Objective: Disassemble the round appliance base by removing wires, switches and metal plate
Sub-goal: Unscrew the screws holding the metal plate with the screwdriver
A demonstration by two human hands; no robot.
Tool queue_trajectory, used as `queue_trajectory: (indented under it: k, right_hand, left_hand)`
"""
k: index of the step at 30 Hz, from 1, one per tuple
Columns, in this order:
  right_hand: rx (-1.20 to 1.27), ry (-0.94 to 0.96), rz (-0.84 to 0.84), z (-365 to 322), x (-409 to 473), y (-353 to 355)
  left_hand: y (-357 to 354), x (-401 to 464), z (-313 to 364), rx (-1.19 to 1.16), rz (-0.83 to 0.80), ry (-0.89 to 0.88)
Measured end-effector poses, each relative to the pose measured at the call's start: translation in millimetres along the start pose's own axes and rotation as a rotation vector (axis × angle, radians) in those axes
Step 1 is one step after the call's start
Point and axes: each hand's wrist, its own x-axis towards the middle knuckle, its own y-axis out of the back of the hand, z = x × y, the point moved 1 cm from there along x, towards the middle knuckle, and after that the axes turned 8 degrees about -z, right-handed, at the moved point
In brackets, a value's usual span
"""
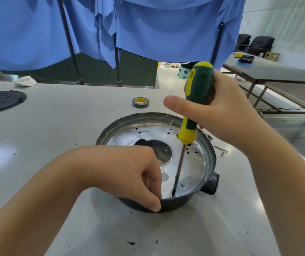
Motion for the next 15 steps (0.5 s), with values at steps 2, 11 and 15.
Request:
queue_trajectory:
  k: [2,11,15]
  right_hand:
    - [-0.033,0.019,0.026,-3.4,-1.3,1.0]
    - [0.057,0.146,-0.071,-13.4,-5.9,6.8]
    - [0.260,0.143,-0.181,-12.0,-6.6,6.1]
  left_hand:
    - [-0.2,-0.9,0.5,0.001,0.002,-0.001]
    - [0.6,-1.1,1.4,0.007,-0.001,0.005]
    - [1.1,-0.7,1.4,0.004,-0.006,0.000]
